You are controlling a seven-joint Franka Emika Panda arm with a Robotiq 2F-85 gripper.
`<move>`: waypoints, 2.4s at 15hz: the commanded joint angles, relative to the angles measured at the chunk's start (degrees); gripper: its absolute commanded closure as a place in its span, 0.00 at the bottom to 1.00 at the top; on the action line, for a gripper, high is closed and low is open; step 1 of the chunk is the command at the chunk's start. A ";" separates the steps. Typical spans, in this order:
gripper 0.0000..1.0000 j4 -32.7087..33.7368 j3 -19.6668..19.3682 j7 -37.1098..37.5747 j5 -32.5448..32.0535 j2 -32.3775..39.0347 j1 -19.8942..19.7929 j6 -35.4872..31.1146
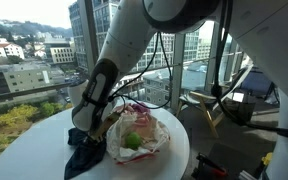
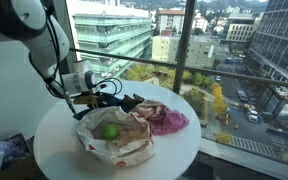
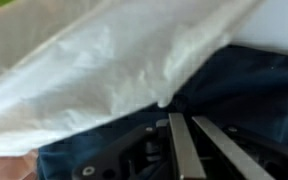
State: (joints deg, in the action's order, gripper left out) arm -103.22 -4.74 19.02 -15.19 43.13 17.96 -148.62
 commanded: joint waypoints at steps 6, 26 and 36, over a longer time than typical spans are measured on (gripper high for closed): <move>0.95 -13.56 0.32 4.43 5.14 -22.02 -0.68 -8.49; 0.95 -34.15 -1.55 43.31 -33.60 -73.51 -7.11 -4.59; 0.95 -48.00 9.97 36.29 -18.82 -76.14 -23.33 0.06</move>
State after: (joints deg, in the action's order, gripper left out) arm -148.54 2.87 58.12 -37.43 -30.12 -2.89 -150.96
